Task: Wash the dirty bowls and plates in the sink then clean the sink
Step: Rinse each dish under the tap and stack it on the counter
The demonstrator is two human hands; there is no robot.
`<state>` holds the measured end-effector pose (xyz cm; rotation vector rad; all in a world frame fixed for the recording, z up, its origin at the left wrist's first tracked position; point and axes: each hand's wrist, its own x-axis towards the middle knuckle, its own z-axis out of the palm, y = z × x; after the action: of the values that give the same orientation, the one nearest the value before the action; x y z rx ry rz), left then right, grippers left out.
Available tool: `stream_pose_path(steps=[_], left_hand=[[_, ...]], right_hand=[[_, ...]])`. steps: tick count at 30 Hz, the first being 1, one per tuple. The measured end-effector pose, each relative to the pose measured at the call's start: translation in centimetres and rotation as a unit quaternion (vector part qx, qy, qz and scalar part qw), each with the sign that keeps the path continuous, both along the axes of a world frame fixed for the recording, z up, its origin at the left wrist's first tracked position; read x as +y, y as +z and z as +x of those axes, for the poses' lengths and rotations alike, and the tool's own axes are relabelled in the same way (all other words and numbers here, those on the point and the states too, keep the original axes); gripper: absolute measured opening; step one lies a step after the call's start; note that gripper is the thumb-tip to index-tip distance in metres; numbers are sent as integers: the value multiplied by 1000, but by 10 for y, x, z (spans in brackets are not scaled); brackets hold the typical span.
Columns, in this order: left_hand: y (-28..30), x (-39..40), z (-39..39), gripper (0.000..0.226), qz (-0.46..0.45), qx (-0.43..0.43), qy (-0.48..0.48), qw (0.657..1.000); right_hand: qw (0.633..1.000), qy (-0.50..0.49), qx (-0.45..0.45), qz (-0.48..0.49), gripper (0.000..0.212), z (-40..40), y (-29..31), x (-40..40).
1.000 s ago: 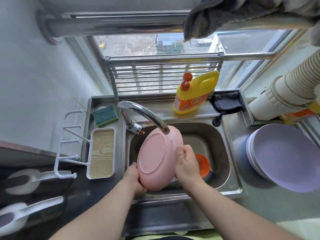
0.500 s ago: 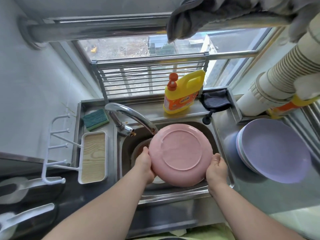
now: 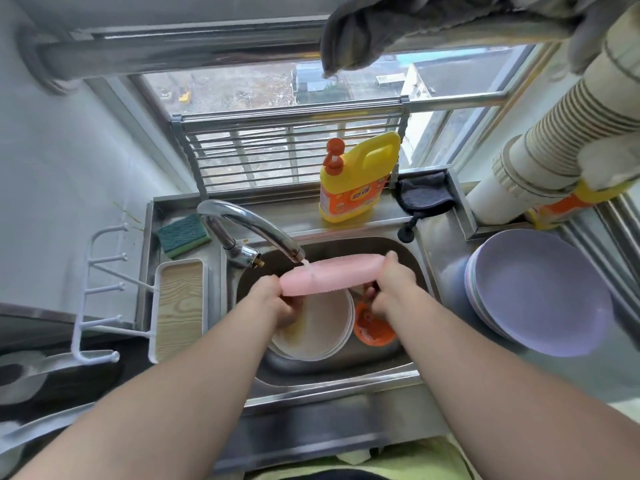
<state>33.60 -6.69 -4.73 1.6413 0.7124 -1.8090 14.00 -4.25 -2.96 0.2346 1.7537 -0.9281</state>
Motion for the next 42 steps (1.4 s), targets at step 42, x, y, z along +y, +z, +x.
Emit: stream_pose_path(steps=[42], left_hand=[[-26,1,-15,24,-106,-99,-217,965]], right_hand=[[1000,-2,-14,5,30,-51,-41,68]])
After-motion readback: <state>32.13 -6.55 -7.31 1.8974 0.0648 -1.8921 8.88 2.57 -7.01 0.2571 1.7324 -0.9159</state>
